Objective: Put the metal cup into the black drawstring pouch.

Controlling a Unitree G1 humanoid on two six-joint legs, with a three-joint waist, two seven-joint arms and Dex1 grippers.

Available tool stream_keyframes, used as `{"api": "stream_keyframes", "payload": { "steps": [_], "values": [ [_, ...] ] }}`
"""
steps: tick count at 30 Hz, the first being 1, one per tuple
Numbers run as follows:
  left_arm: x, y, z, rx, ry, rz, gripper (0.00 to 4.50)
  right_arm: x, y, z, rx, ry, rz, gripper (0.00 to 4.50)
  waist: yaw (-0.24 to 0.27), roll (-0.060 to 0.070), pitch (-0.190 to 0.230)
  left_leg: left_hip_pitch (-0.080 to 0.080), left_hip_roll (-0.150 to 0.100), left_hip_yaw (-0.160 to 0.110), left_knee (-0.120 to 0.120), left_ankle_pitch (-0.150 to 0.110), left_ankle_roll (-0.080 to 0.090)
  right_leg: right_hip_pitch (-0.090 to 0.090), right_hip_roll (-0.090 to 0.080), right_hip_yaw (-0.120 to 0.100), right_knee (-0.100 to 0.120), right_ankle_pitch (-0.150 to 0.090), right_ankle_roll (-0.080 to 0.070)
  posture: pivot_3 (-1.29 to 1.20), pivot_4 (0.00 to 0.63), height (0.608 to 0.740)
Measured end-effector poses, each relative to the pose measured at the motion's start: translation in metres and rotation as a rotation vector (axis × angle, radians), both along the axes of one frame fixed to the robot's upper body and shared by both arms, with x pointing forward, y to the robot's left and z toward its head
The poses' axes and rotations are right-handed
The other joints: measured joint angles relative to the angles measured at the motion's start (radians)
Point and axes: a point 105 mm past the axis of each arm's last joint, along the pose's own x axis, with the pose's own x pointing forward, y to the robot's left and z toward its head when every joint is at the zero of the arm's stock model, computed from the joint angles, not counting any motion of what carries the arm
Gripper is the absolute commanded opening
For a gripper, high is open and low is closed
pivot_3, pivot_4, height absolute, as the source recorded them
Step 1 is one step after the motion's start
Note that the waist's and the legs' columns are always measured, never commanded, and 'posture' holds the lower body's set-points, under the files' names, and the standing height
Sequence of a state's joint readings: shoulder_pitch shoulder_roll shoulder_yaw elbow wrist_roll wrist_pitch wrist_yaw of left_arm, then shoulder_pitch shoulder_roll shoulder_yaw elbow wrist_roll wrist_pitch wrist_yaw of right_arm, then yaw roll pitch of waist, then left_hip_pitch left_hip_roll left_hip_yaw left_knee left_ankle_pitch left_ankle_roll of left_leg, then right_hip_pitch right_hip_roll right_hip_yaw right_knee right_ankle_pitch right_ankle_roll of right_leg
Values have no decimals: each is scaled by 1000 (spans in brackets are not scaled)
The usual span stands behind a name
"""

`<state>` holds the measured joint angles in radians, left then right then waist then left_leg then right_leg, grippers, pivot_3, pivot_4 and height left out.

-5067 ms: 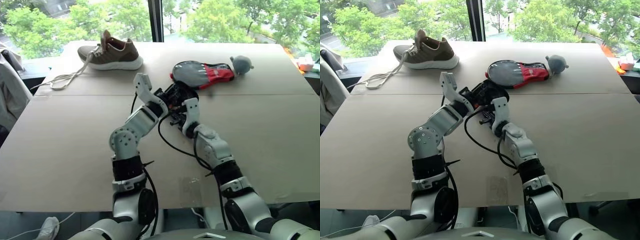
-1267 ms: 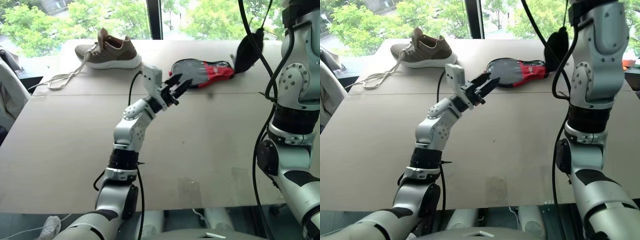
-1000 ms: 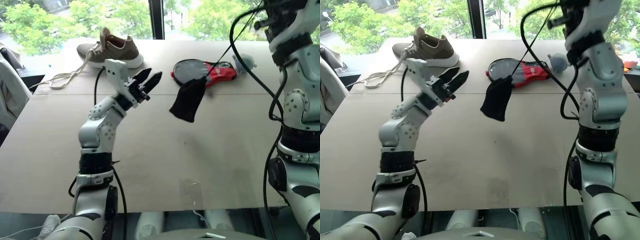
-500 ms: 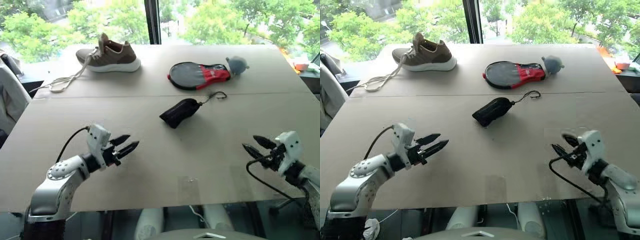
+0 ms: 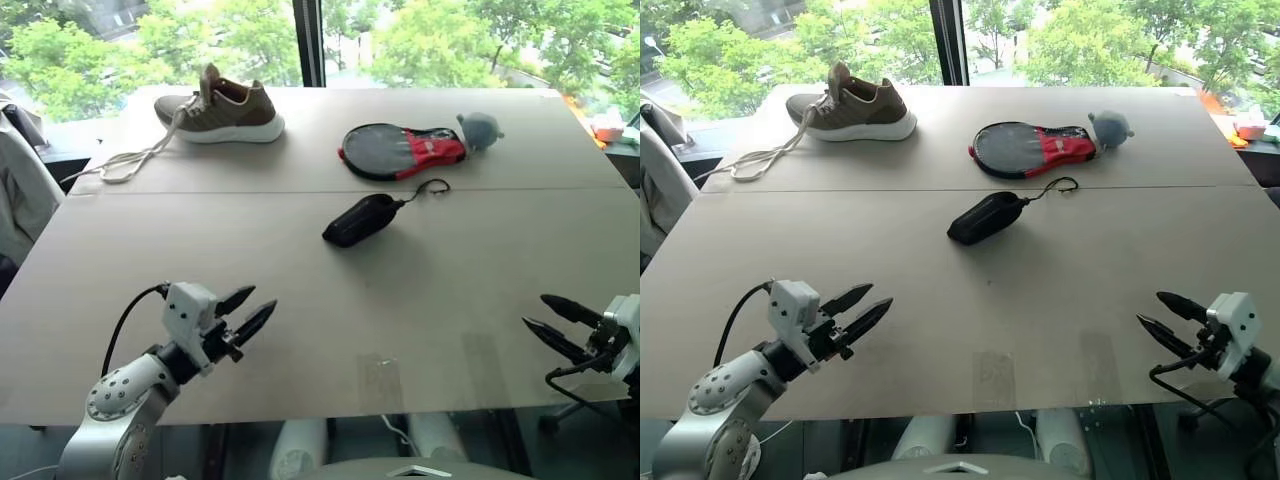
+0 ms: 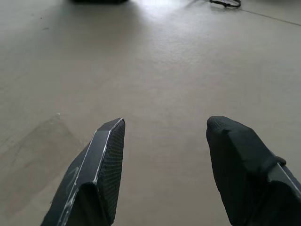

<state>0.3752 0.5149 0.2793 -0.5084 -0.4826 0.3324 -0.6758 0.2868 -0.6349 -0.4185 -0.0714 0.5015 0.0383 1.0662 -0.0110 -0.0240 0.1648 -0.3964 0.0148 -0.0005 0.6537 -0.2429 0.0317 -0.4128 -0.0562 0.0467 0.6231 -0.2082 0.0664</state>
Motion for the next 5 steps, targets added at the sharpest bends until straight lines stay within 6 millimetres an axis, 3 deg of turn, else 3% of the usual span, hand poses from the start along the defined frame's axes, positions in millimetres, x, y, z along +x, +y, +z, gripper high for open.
{"api": "stream_keyframes", "payload": {
  "steps": [5],
  "values": [
    [-9, 1, -1, -9, 18, 12, 2518, 1, 3, -4, 18, 14, 38, 2777, 2, 0, 0, 0, 0, -1, 1, 0, 0, 0, 0, 0, 1, -1, 1, 0, 150, 740]
  ]
}}
